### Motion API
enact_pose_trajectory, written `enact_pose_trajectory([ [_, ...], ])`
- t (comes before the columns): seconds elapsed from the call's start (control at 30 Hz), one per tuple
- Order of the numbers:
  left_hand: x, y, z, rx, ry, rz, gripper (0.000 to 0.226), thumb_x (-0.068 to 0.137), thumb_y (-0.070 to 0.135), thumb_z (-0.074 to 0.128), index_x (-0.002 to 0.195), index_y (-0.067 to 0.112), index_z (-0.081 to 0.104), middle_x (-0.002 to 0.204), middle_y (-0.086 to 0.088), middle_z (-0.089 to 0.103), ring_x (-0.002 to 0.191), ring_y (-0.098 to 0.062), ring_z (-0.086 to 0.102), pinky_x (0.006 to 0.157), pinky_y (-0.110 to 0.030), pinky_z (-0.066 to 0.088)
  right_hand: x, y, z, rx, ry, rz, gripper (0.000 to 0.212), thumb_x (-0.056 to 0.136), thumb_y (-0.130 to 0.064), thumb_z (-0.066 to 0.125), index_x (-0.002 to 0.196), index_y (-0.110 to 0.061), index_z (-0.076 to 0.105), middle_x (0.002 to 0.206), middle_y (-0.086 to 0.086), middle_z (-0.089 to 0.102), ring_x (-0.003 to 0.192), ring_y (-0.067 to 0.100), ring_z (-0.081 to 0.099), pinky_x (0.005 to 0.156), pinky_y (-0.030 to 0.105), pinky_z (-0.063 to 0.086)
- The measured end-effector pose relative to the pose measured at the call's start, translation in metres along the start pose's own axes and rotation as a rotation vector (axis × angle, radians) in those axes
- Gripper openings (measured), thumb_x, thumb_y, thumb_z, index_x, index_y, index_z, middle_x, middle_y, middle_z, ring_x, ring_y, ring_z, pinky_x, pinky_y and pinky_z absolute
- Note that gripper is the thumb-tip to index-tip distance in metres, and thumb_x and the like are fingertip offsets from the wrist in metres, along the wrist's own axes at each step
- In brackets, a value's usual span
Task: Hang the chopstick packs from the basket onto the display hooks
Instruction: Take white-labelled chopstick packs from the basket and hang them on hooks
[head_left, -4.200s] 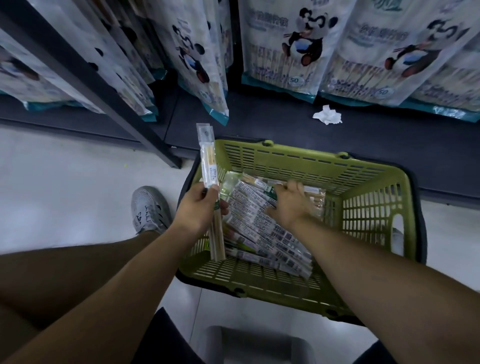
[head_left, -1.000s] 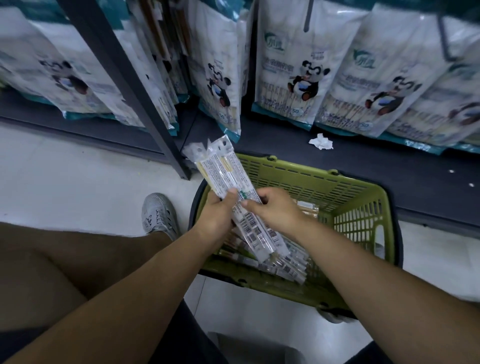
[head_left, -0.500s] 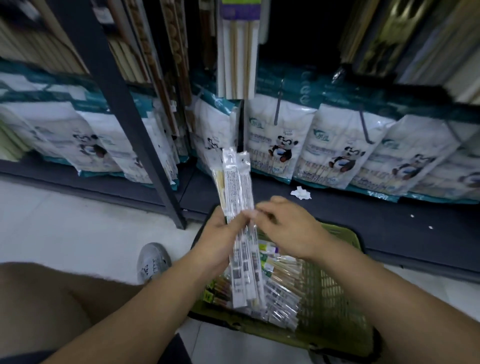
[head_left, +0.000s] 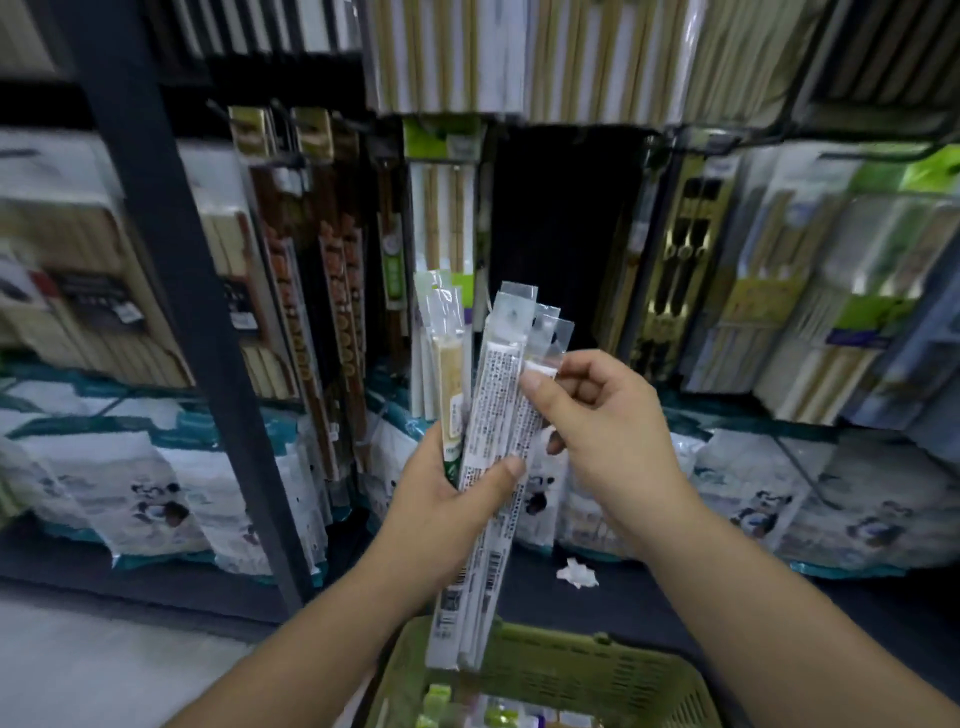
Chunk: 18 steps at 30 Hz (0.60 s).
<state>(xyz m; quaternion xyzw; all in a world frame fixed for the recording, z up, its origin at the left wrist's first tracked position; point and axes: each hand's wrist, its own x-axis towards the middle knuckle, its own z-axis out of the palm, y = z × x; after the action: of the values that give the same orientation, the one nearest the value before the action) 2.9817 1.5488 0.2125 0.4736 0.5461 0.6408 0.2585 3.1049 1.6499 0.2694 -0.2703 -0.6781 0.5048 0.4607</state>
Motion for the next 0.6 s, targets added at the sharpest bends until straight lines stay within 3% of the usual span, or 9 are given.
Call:
enact_pose_trajectory([
  [0.17, 0.044, 0.030, -0.010, -0.075, 0.013, 0.122, 0.047, 0.087, 0.035, 0.072, 0.132, 0.027, 0.060, 0.118, 0.015, 0.075, 0.109, -0.004, 0.071, 0.081, -0.013, 0.055, 0.041, -0.039, 0.008, 0.025, 0.007, -0.089, 0.016, 0.089, -0.030, 0.077, 0.094, -0.017, 0.070, 0.082, 0.012, 0.063, 0.072, 0.013, 0.060, 0.057, 0.024, 0.052],
  [0.3, 0.068, 0.041, -0.014, -0.141, 0.046, 0.160, 0.037, 0.091, 0.029, 0.070, 0.127, 0.031, 0.063, 0.117, 0.014, 0.076, 0.107, -0.005, 0.072, 0.080, -0.014, 0.056, 0.066, -0.055, 0.018, 0.042, 0.035, -0.146, 0.008, 0.089, -0.025, 0.077, 0.093, -0.021, 0.071, 0.072, -0.007, 0.061, 0.069, 0.007, 0.060, 0.055, 0.023, 0.051],
  [0.4, 0.081, 0.048, -0.022, -0.146, 0.070, 0.178, 0.034, 0.094, 0.026, 0.070, 0.125, 0.034, 0.063, 0.118, 0.015, 0.075, 0.109, -0.005, 0.071, 0.083, -0.015, 0.056, 0.078, -0.063, 0.025, 0.039, 0.040, -0.169, 0.002, 0.093, -0.028, 0.073, 0.092, -0.027, 0.073, 0.075, -0.005, 0.064, 0.070, 0.005, 0.061, 0.055, 0.020, 0.050],
  [0.5, 0.087, 0.054, -0.031, -0.107, 0.121, 0.195, 0.032, 0.090, 0.034, 0.073, 0.119, 0.042, 0.064, 0.116, 0.022, 0.074, 0.106, 0.003, 0.069, 0.079, -0.007, 0.052, 0.087, -0.069, 0.031, 0.035, 0.046, -0.168, 0.014, 0.099, -0.029, 0.064, 0.090, -0.026, 0.074, 0.077, 0.000, 0.069, 0.069, 0.005, 0.062, 0.055, 0.021, 0.050],
  [0.6, 0.089, 0.052, -0.037, -0.044, 0.186, 0.207, 0.026, 0.094, 0.028, 0.073, 0.111, 0.047, 0.066, 0.110, 0.026, 0.074, 0.102, 0.006, 0.069, 0.074, -0.003, 0.050, 0.092, -0.075, 0.035, 0.045, 0.053, -0.169, 0.024, 0.103, -0.028, 0.057, 0.089, -0.022, 0.075, 0.084, 0.014, 0.070, 0.070, 0.015, 0.062, 0.058, 0.028, 0.053],
])
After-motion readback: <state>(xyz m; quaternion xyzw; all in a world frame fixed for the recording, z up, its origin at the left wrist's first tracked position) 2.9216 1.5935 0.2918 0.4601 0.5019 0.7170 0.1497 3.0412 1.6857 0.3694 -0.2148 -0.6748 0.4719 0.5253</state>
